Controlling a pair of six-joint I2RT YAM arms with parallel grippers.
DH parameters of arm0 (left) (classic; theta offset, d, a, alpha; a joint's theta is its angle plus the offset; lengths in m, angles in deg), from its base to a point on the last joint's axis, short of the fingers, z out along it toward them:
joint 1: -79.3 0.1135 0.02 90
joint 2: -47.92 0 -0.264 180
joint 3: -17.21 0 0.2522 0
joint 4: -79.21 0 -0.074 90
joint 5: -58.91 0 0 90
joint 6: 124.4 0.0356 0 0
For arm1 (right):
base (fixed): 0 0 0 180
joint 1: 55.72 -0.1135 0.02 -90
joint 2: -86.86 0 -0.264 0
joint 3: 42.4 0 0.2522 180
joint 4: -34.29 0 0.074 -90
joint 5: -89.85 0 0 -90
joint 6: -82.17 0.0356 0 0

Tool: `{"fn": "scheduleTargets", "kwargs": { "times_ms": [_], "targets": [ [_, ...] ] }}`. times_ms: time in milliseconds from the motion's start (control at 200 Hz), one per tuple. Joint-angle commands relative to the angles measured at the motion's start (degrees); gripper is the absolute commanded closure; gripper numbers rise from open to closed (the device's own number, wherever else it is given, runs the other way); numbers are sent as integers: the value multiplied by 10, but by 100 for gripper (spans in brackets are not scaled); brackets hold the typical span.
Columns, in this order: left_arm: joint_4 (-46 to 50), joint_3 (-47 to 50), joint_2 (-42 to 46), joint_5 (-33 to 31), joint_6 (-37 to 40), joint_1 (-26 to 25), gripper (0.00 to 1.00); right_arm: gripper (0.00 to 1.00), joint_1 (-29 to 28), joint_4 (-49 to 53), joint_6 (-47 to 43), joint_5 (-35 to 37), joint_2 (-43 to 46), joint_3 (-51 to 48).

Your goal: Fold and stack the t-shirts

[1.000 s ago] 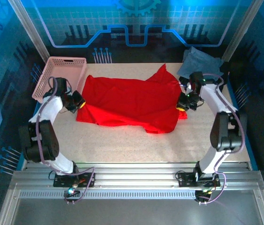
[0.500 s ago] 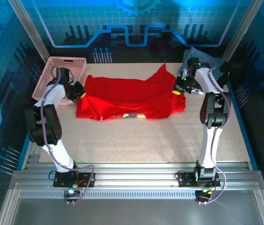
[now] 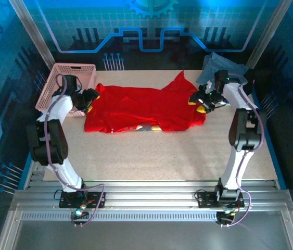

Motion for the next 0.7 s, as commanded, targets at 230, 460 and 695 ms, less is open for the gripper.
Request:
{"fn": "scheduleTargets", "kwargs": {
  "times_ms": [230, 460, 695],
  "targets": [
    [-86, 135, 56, 41, 16, -24, 34, 44, -73, -183, 29, -2, 59, -229],
    [-133, 169, 46, 42, 14, -33, 34, 53, -88, -198, 48, 46, -17, -184],
    [-127, 190, 42, 23, 21, -33, 36, 98, -87, -118, 52, 64, 6, -132]
  ]
}}
